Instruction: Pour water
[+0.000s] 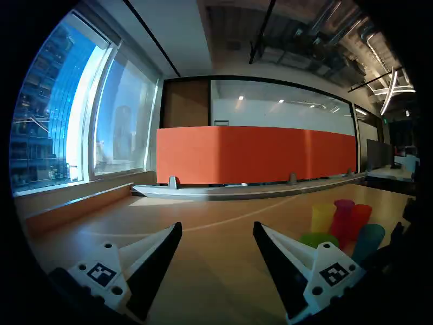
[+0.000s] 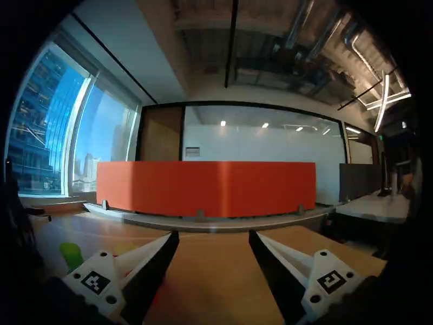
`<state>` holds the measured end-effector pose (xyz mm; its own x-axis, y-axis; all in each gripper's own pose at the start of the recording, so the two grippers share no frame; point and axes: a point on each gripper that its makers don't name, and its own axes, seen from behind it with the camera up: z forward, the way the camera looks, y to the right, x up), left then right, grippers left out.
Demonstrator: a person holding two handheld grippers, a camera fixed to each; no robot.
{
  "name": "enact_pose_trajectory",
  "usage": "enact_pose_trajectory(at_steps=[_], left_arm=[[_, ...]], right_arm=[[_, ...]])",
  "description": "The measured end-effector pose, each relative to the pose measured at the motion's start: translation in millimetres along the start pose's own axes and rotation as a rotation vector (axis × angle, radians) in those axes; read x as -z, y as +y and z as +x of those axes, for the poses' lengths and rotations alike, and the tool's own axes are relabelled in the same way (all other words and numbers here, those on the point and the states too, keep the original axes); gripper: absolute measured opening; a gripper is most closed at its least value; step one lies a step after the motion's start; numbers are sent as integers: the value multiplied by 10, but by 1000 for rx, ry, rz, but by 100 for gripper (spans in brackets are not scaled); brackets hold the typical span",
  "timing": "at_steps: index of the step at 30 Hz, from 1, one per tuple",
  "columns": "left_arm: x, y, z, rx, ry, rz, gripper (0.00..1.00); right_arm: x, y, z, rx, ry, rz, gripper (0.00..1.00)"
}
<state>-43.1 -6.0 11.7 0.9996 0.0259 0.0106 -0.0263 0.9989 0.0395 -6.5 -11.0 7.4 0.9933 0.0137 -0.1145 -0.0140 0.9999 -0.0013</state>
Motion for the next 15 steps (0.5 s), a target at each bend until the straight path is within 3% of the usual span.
enact_pose_trajectory(at_steps=[9,15], left_arm=[[-2,2,1,0,0,0,98],[-2,6,-5,-1,0,0,98]], right_arm=[[-20,-71,-300,38,-12,16,100],[-63,13,-504,11,-45,-7,100]])
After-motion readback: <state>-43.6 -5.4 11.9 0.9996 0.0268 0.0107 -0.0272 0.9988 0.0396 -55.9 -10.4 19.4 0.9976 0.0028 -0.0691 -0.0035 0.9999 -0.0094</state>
